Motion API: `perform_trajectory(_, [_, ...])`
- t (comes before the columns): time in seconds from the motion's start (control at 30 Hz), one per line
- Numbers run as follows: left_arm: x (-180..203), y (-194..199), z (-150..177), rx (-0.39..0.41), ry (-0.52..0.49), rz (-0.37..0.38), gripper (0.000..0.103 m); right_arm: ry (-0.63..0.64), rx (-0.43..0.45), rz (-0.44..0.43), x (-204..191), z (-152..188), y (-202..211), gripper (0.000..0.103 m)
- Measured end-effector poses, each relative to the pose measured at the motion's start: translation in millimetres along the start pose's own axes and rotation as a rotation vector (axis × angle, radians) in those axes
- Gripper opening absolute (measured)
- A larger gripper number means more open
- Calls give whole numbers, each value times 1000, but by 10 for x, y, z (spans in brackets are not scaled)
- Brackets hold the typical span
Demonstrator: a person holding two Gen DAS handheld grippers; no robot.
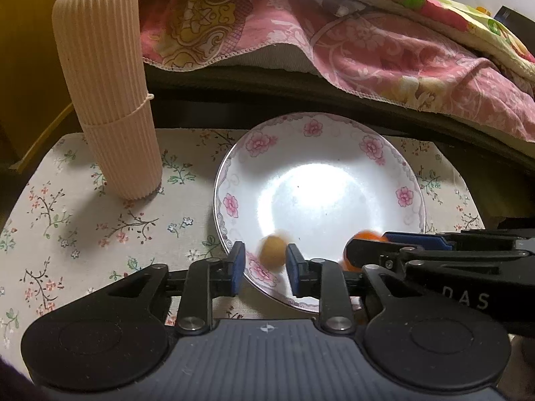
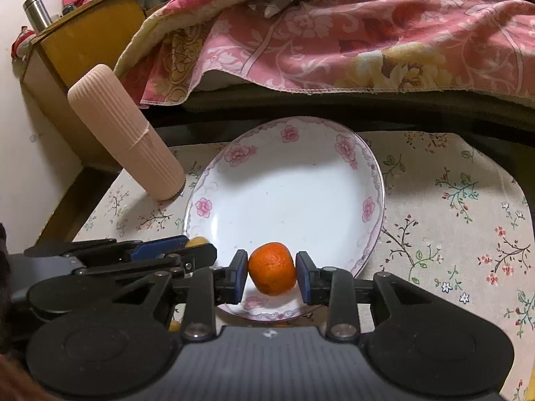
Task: Organize fruits
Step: 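Carry both fruits over the white plate and open both grippers to drop them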
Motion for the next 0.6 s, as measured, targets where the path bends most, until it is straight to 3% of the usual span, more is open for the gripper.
perform_trajectory(0.13, [-22,3,-4,5,0,-13,54,-10,20,-8,10,-25,48,41])
perform_trajectory(0.23, [-22,-7,6,7,-15,-29,56,-21,51,-14,16,-39,112,47])
perform_trajectory(0.6, [-101,72,30,4,17,-23,60,-52,132,3,80,-64,340,48])
Point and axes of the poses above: each gripper's, at about its wrist camera, not at the fingertips, and y roughly against the way its jaws point, x to its right, z to its underside, the point moved 3 cm from there along -y, roughly the way its jaws point, and after that the axes turned 13 degrees about -y, right-handed, at the moved point
